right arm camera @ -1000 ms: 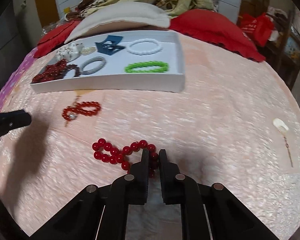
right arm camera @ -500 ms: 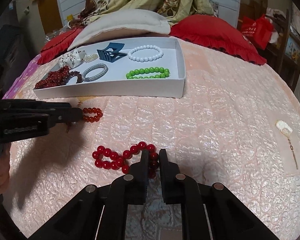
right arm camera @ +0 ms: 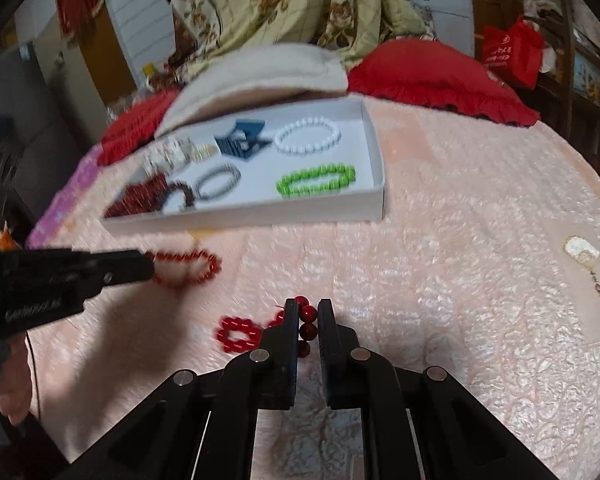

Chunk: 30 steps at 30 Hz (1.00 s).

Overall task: Organize jewelry
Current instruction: 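Grasp the red bead bracelet with the left tool while the right tool grasps the other red bead bracelet, then carry both red bracelets into the white tray and open both tools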

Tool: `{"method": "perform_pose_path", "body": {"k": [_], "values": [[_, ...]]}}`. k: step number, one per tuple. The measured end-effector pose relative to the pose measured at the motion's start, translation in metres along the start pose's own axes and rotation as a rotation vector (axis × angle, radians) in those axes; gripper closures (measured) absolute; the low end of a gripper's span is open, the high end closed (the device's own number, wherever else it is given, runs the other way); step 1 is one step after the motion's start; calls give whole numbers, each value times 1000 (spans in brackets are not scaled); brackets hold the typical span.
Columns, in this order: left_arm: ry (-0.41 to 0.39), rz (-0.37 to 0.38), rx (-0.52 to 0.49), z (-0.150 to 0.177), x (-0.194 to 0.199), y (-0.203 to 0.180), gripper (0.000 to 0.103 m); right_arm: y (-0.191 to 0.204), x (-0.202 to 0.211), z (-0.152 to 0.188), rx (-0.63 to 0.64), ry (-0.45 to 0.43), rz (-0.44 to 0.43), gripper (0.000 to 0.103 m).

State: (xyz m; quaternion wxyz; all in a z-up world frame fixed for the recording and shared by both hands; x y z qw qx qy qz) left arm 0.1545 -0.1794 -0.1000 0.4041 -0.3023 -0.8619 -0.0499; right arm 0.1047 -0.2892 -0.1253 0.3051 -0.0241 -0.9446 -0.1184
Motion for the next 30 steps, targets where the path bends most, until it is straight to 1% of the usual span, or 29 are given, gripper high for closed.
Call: {"method": "perform_pose_path", "body": {"k": [8,11,17,22,26,30], "values": [[-70,29,56,-10,55,0,93,11,42,-28,-22,-90,-32,94],[-91,36,73,-14,72,0,93,11,53,-33,-33,-106,-40,94],[-108,49,93,-23,91,2,93,11,69,-40,-41,-124,-52,94],[-123,23,74,-33,100,3,93,9,77,-51,-25,-138,-48,94],[-128,-14,30,-44,102,4,92,5,76,-61,-6,-137,-39,94],[-133,-43,-17,-63,95,3,92,0,68,-77,7,-138,-34,94]]}}
Point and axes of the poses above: each gripper's, at about its wrist camera, not at the fingertips, and x roughly against the way its jaws point, y to its left, z to its underside, the point moved 7 cm from there along -x, roughly the way its jaws point, and after that the axes turned 12 degrees about -y, right-handed, at the moved point
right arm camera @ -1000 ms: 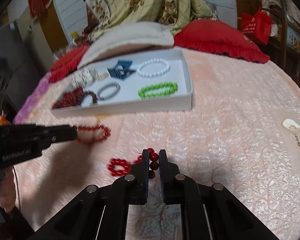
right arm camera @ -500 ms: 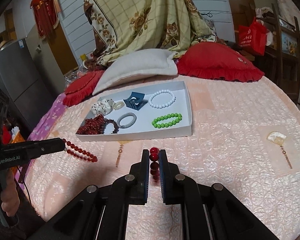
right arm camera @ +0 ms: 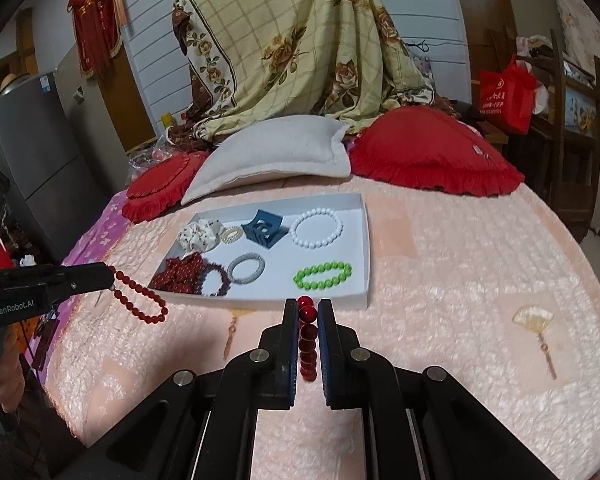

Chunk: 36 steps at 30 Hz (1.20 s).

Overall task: Organize jewelry
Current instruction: 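Carry both red bracelets into the white tray and open both tools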

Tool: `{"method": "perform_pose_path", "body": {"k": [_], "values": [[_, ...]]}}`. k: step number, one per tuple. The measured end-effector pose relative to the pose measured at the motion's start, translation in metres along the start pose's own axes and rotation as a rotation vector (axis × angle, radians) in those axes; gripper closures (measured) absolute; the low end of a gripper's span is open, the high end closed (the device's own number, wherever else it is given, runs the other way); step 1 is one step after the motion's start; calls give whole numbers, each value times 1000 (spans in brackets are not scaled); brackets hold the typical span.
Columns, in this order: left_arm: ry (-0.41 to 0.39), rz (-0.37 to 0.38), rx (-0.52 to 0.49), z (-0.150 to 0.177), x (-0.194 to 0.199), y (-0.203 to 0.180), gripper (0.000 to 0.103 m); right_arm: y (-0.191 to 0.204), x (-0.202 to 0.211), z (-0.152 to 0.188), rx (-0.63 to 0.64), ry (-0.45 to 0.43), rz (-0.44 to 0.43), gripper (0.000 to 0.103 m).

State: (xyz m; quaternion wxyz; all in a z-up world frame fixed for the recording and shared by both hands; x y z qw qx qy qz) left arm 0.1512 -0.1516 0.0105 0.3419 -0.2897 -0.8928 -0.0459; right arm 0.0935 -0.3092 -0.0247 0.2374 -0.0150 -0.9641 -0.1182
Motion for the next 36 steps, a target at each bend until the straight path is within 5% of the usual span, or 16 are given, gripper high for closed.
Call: {"method": "perform_pose_path", "body": {"k": [9,23,29,36], "values": [[43,-12,2,-31,-60,2,93,-4,-58,-31,19,45,6,94],[128,25,59,-30,-141,-1,93,-25,-150,-51,-74,131,16,94],[174,11,63,-15,-171,1,92,-25,-186,-46,-170,174,-46,94],[206,-34,47,5,-183,9,92,-32,-209,-20,-115,230,13,94]]}}
Point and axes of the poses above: each gripper's, at about its wrist camera, not at the fingertips, and x roughly against the way its jaws point, y to its left, z to its underside, the point moved 7 cm from there along -x, roughly the way its jaws point, and after that the axes turned 12 degrees about -y, right-handed, at the moved point
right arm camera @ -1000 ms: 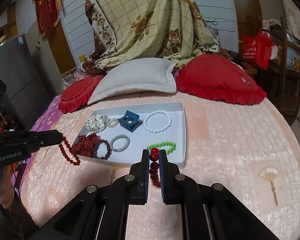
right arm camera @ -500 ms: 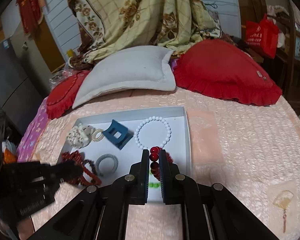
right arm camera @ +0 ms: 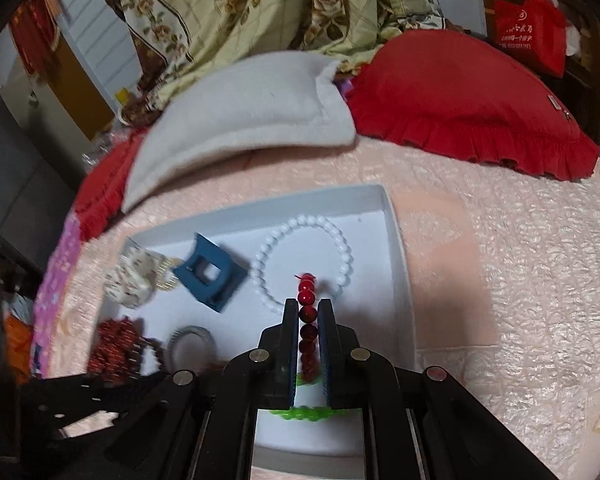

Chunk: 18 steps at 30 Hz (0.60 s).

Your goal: Organize jewelry

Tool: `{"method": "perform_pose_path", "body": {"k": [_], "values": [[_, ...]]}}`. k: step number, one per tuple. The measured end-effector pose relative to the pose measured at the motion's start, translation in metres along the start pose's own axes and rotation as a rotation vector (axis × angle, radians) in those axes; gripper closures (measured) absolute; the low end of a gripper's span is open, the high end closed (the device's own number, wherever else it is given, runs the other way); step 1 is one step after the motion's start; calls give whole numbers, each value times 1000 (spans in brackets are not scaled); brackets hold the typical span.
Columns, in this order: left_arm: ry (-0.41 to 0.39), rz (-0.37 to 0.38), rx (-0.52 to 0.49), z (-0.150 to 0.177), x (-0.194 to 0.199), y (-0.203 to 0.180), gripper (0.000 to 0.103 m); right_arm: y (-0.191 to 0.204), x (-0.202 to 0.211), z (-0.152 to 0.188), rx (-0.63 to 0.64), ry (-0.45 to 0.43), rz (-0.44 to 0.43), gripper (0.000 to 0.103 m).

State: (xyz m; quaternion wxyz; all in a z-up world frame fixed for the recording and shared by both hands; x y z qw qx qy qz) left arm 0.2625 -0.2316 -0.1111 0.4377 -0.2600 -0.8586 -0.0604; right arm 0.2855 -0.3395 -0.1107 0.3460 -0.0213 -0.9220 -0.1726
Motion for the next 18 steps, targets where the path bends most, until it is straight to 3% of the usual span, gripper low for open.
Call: {"method": "perform_pose_path", "body": {"k": [9,13,18], "values": [[-48,-53,-42,18,37,-3,89,-13,-3,8,54,16,92,93],[-97,-104,-36,26,65,2,85,-7,20,7,101,-32,119,77],[-172,-200,-12,35,103,14,84,6,54,19,146,-74,122,76]]}}
Point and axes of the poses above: each gripper's, at about its wrist camera, not at the fingertips, and x roughly against the way its jaws point, y to its left, z to its underside, the point moved 7 cm from there along -x, roughly the way its jaws point, and after that the axes turned 12 degrees about -y, right-handed, at the moved point
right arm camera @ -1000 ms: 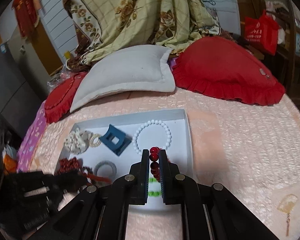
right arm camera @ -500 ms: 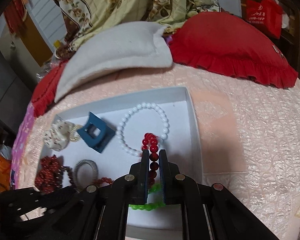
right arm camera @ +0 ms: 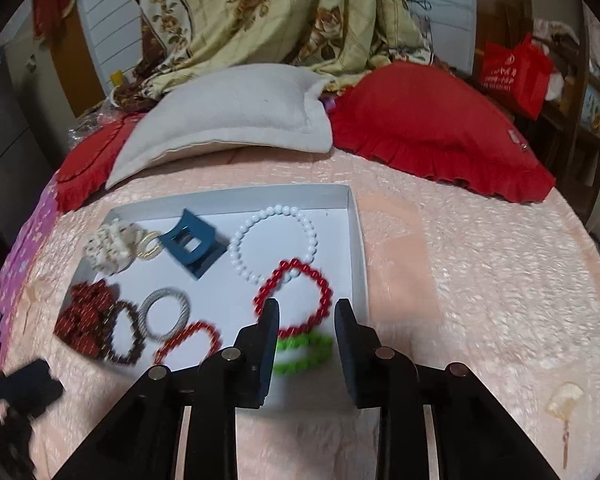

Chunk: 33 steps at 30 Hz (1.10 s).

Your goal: Organize jewelry

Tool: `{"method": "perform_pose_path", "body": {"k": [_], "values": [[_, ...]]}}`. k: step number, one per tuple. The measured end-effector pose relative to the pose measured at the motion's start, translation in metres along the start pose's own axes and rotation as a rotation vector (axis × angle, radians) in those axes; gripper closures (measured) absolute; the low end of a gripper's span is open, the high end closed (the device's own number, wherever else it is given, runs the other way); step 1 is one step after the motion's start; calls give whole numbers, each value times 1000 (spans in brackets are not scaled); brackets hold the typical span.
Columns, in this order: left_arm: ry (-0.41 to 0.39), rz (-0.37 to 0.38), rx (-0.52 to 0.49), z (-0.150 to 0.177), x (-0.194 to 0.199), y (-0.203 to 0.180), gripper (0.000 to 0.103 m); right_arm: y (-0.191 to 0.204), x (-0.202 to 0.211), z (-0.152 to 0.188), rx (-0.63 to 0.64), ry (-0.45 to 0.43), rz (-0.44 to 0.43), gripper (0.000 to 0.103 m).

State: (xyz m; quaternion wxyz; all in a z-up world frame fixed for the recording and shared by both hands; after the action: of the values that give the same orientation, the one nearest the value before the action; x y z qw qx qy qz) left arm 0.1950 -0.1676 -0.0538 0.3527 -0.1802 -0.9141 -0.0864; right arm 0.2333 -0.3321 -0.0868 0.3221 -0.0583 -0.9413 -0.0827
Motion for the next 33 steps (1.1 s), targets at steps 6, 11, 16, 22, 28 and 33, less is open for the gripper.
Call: {"method": "perform_pose_path", "body": {"k": [6,11,16,22,28,33], "values": [[-85,-101,50,12,50,28,76,22,43,29,10,-21,-28,71],[-118,-165,73,25,79,47,75,46,73,60,30,-30,-50,70],[-139,-213,80,36,99,59,74,67,89,85,74,-23,-58,69],[-142,-223,90,46,112,66,74,79,98,90,94,-23,-56,69],[-133,-220,105,52,114,73,74,94,94,77,107,-28,-61,69],[-110,-222,124,59,106,85,74,111,79,62,126,-27,-69,69]]}}
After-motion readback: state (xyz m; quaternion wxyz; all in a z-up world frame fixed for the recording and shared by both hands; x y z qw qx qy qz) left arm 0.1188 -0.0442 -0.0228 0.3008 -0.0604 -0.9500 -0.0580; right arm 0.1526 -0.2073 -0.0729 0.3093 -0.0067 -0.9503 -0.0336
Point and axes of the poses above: each gripper's, at about its wrist camera, not at the fingertips, and x roughly against the way its jaws point, y to its left, z to its underside, the point moved 7 cm from there along -x, roughly the way its jaws point, and after that the axes turned 12 degrees about -y, right-handed, at the moved point
